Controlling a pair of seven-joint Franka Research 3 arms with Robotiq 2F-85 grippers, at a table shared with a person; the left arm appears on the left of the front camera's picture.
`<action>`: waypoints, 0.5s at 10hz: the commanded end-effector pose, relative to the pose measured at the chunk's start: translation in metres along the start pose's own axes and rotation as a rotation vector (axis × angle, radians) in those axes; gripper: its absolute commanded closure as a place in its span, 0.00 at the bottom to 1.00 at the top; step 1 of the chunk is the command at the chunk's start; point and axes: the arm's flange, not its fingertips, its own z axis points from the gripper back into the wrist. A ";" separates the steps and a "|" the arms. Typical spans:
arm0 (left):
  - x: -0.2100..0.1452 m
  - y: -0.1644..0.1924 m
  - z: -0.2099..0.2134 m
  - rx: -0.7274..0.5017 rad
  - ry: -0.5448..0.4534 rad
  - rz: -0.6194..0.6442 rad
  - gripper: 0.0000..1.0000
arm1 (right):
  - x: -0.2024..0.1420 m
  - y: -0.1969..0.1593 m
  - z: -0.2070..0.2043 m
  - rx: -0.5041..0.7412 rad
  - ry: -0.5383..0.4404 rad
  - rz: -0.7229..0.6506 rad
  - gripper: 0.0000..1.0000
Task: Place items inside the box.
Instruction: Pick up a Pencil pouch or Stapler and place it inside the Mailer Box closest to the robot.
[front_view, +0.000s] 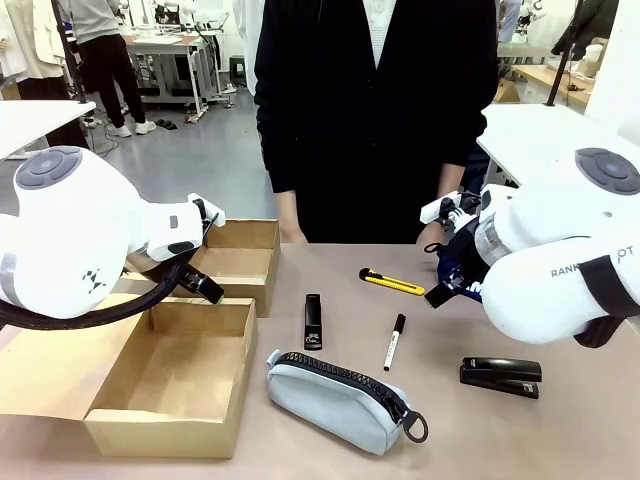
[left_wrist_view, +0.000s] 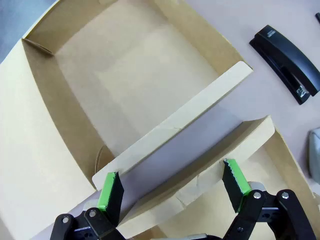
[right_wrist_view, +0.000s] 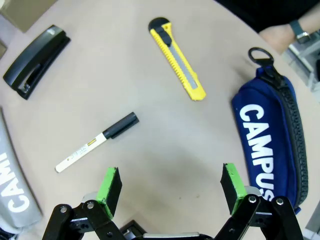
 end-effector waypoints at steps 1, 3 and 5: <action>0.000 0.000 0.000 0.000 0.000 0.000 0.00 | 0.000 0.000 0.000 0.000 0.000 -0.001 0.00; 0.000 0.000 0.000 0.000 0.000 0.000 0.00 | 0.000 0.000 0.000 0.000 0.000 -0.001 0.00; 0.003 -0.002 0.035 -0.101 -0.069 -0.020 0.00 | 0.007 -0.012 0.029 0.017 -0.015 0.005 0.00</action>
